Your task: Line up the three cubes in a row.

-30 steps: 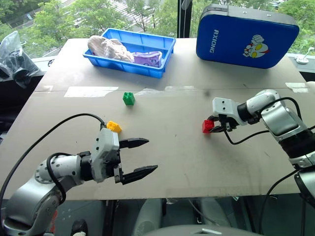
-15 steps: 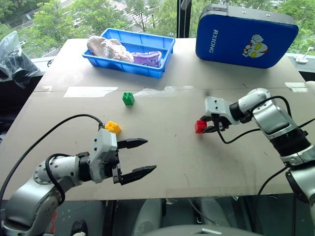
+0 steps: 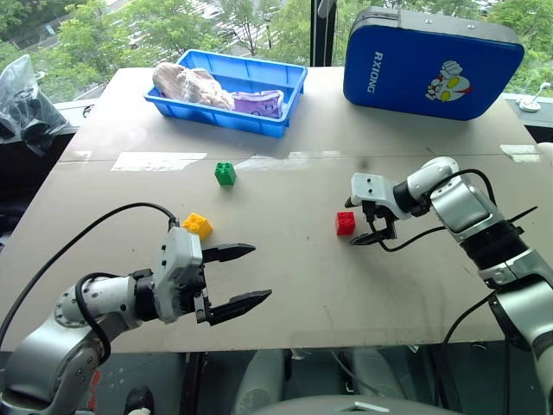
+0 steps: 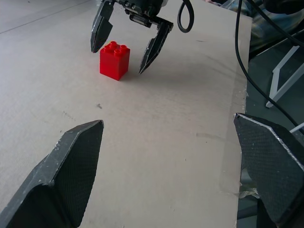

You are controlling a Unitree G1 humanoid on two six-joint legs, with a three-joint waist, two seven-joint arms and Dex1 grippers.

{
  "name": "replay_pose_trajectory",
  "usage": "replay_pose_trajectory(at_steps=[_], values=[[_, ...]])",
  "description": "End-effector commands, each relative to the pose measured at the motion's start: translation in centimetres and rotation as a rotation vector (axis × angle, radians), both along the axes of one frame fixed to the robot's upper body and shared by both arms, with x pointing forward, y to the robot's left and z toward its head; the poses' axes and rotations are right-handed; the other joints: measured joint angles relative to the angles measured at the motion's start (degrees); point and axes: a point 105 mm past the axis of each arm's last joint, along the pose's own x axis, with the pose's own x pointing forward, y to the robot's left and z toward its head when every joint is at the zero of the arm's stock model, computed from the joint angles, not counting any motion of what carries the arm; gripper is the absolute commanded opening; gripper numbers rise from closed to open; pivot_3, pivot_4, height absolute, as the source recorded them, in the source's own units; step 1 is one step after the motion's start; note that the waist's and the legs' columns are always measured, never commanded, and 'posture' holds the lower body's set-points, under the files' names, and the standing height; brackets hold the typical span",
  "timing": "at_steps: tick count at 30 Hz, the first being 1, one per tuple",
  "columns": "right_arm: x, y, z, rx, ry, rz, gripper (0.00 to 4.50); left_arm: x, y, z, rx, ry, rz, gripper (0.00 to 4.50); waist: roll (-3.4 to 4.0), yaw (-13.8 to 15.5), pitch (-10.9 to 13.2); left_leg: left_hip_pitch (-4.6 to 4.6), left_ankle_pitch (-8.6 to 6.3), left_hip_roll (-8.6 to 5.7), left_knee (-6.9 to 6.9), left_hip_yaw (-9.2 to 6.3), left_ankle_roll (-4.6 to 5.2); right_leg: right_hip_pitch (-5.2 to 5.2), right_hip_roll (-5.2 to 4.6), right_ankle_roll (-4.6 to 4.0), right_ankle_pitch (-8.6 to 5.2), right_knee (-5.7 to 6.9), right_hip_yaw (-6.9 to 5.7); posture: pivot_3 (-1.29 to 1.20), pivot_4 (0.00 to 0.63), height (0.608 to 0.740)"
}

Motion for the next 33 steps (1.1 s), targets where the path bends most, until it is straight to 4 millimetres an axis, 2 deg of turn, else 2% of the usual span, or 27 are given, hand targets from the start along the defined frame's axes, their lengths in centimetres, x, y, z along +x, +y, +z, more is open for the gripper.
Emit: replay_pose_trajectory(at_steps=[1,4,8,11,12,14,16,20,26,29,33], values=[[-0.3,0.7,3.6,0.127,-0.112,0.022,4.46,0.4,0.7,0.6,0.009,-0.038,0.030,4.50,0.00,0.0,0.0,0.00,0.00,0.00,0.00,0.01,0.00,0.00,0.00,0.00,0.00,0.00,0.01,0.00,0.150,0.740],[-2.1,0.6,6.0,0.270,-0.154,0.043,4.46,1.6,1.6,0.6,-0.017,-0.037,0.129,4.50,0.00,0.3,0.0,0.00,-0.01,0.00,-0.03,-0.02,0.01,0.00,-0.01,0.00,0.00,-0.01,-0.01,0.00,0.150,0.740],[-5.7,-0.3,8.9,0.537,-0.189,0.057,4.46,5.1,4.1,0.7,-0.041,-0.062,0.414,4.50,-0.03,0.8,0.0,-0.05,-0.03,-0.06,-0.04,-0.20,0.04,0.05,-0.14,0.01,0.00,-0.04,-0.14,0.00,0.150,0.740],[-8.0,-1.3,10.6,0.665,-0.237,0.026,4.46,7.5,6.6,0.5,0.074,-0.072,0.638,4.50,-0.04,0.6,0.0,-0.05,-0.03,-0.11,-0.01,-0.19,0.05,0.05,-0.14,0.01,0.00,0.03,-0.15,0.00,0.150,0.740],[-8.8,-1.6,10.9,0.687,-0.245,0.027,4.46,8.0,7.4,0.4,0.114,-0.052,0.692,4.50,-0.04,0.6,0.0,-0.03,-0.03,-0.12,0.00,-0.18,0.05,0.05,-0.13,0.01,0.00,0.04,-0.15,0.00,0.150,0.740],[-10.4,-2.5,10.4,0.674,-0.229,-0.005,4.46,8.7,7.6,0.8,0.127,-0.032,0.667,4.50,-0.05,0.4,0.0,-0.01,-0.03,-0.14,-0.01,-0.21,0.06,0.05,-0.10,0.01,0.00,0.08,-0.17,0.00,0.150,0.740],[-11.5,-3.2,10.2,0.690,-0.224,-0.054,4.46,9.8,8.5,1.4,0.113,-0.004,0.709,4.50,-0.05,0.4,0.0,0.00,-0.03,-0.18,-0.02,-0.23,0.06,0.06,0.10,0.02,0.00,0.08,-0.20,0.00,0.150,0.740],[-11.9,-3.5,10.3,0.725,-0.270,-0.146,4.46,12.8,10.7,2.6,0.115,0.034,0.843,4.50,-0.10,0.2,0.0,0.02,-0.02,-0.19,0.01,-0.20,0.06,0.06,0.12,0.02,0.00,0.12,-0.15,0.00,0.150,0.740],[-12.2,-3.8,9.9,0.708,-0.310,-0.217,4.46,17.3,9.4,4.0,0.132,0.068,0.829,4.50,-0.16,0.6,0.0,0.01,-0.01,-0.29,0.11,-0.26,0.04,0.12,0.18,0.03,0.00,0.11,-0.20,0.00,0.150,0.740],[-12.4,-4.1,9.7,0.696,-0.322,-0.246,4.46,19.5,9.0,3.6,0.171,0.092,0.863,4.50,-0.19,0.4,0.0,-0.05,0.05,-0.42,0.15,-0.31,-0.06,0.13,0.17,0.04,-0.01,0.08,-0.25,0.00,0.150,0.740],[-12.7,-4.4,9.4,0.663,-0.344,-0.257,4.46,21.4,7.9,3.3,0.171,0.101,0.905,4.50,-0.24,0.2,0.0,-0.07,0.13,-0.48,0.13,-0.31,-0.20,0.11,0.17,0.05,-0.01,0.08,-0.19,0.00,0.150,0.740]])
